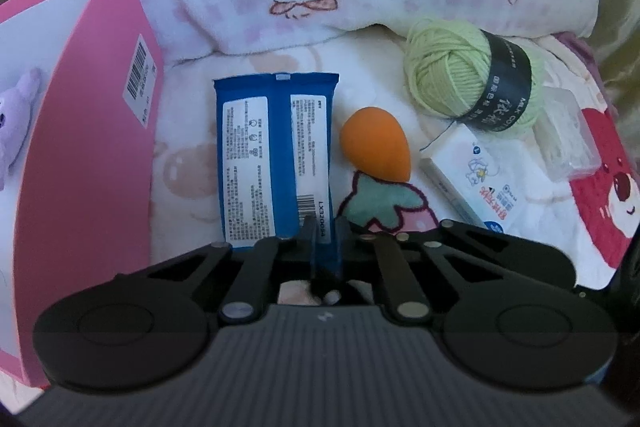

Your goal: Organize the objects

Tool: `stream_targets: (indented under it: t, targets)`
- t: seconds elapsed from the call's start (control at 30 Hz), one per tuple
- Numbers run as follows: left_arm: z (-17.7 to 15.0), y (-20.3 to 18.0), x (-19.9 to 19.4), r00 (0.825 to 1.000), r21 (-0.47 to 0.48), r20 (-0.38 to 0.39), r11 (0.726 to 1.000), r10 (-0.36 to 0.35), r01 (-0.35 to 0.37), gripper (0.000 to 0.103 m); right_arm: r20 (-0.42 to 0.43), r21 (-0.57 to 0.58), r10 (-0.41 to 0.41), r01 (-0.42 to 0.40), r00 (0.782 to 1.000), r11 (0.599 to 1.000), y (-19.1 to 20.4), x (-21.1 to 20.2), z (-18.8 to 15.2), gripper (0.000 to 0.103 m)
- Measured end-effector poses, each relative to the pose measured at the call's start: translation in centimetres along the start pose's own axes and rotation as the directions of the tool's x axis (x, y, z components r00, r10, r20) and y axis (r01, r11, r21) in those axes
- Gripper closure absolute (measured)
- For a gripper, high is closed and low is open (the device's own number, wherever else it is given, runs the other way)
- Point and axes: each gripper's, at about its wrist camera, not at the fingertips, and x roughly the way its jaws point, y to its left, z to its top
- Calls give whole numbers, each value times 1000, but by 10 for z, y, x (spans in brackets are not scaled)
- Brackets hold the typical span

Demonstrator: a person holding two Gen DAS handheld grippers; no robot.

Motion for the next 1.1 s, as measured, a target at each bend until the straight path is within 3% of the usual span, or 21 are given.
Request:
stream_targets:
  t: [0.57, 0.73, 0.97, 1.1]
  targets:
    - [-26, -18, -24, 991, -60, -107, 995, -85, 79, 100, -147, 30, 30, -25, 989, 999, 6, -55, -14, 88]
    - [-41, -16, -20, 968, -111, -200, 985, -153, 132, 96, -241, 20, 87, -84, 967, 996, 3, -68, -29, 93]
    - [-50, -16, -22, 970, -163, -145, 971, -197, 173, 96, -211, -7, 36, -38, 977, 999, 1, -78, -36, 98]
    - [-45, -19, -37, 986, -112, -59, 983, -156, 149, 96, -154, 4, 48, -48, 987, 999, -1, -80, -34, 90]
